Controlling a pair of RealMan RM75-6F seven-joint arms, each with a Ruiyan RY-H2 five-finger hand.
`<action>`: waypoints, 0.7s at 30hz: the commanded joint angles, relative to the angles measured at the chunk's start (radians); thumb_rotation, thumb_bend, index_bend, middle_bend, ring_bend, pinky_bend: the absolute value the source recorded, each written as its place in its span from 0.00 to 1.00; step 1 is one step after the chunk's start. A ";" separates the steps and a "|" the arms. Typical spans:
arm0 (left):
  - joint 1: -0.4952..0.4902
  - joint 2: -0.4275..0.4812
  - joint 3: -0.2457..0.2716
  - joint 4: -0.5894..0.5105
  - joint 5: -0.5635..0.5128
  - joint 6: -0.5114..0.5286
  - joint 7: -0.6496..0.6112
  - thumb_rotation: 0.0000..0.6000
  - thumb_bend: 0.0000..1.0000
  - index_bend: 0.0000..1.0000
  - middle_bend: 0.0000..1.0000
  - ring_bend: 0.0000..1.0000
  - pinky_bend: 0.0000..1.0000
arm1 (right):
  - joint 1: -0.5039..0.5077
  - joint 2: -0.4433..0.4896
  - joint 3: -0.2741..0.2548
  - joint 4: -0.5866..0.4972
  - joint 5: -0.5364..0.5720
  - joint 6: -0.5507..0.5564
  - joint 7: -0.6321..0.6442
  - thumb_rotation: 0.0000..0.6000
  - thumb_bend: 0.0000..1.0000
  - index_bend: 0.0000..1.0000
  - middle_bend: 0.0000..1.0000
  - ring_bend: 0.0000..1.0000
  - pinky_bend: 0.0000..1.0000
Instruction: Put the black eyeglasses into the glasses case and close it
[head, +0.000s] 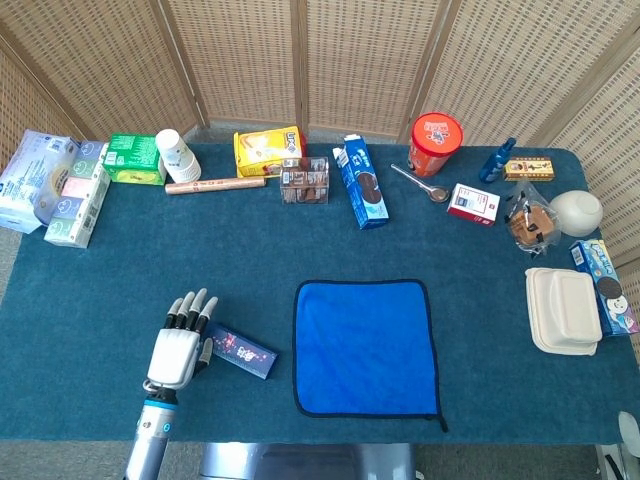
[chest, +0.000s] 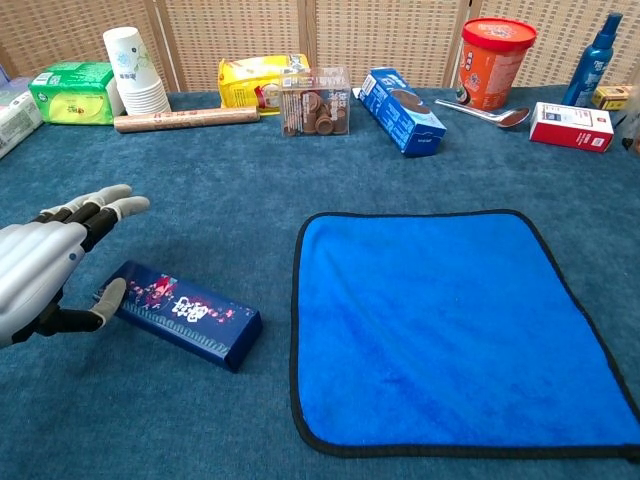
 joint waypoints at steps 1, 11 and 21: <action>-0.007 0.003 -0.005 -0.009 -0.005 0.000 0.003 0.97 0.33 0.04 0.00 0.00 0.08 | 0.000 0.000 0.000 0.000 0.001 -0.003 -0.003 0.30 0.38 0.06 0.12 0.00 0.17; -0.018 0.069 0.000 -0.114 0.021 0.034 -0.026 0.80 0.32 0.05 0.00 0.00 0.09 | 0.003 0.001 0.003 -0.010 0.002 -0.012 -0.015 0.30 0.38 0.06 0.12 0.01 0.17; -0.022 0.340 0.093 -0.385 0.029 -0.039 -0.040 0.51 0.32 0.11 0.00 0.00 0.09 | 0.014 0.009 0.005 -0.054 -0.005 -0.033 -0.069 0.30 0.38 0.06 0.12 0.01 0.17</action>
